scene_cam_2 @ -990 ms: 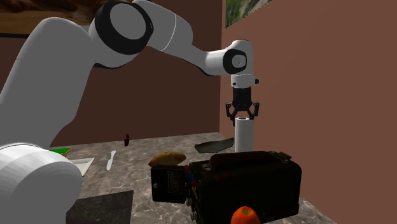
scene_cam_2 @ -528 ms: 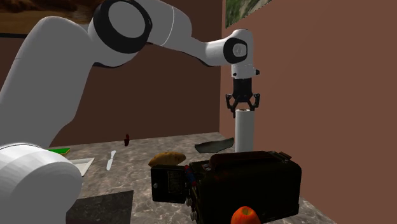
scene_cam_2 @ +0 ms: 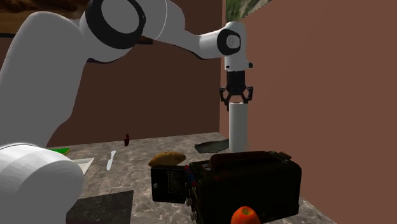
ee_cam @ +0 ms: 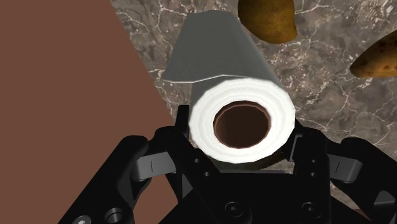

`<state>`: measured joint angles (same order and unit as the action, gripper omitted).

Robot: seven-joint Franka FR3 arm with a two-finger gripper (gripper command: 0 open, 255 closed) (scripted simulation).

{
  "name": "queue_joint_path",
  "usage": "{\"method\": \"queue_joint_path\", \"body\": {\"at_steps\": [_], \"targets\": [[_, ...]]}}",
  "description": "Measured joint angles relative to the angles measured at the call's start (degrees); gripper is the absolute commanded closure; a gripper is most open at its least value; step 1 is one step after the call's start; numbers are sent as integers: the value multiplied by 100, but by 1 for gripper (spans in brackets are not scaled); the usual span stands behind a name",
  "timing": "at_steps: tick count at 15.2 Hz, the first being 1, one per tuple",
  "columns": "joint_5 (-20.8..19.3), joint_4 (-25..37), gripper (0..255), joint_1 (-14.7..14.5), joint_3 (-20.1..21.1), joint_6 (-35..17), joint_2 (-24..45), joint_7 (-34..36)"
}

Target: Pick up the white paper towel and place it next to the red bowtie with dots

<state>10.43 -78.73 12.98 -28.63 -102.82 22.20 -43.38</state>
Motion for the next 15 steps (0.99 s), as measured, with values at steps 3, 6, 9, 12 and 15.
{"method": "queue_joint_path", "body": {"at_steps": [3, 6, 9, 12, 15], "targets": [[-197, -456, 255, -360, 45, -149, -346, 357], [-392, -884, 255, -724, 131, -303, -662, 779], [-553, -1142, 255, -1031, 238, -363, -890, 1196], [-714, -1408, 255, -1324, 362, -415, -1133, 1624], [-836, -1592, 255, -1607, 518, -460, -1283, 2074]]}}
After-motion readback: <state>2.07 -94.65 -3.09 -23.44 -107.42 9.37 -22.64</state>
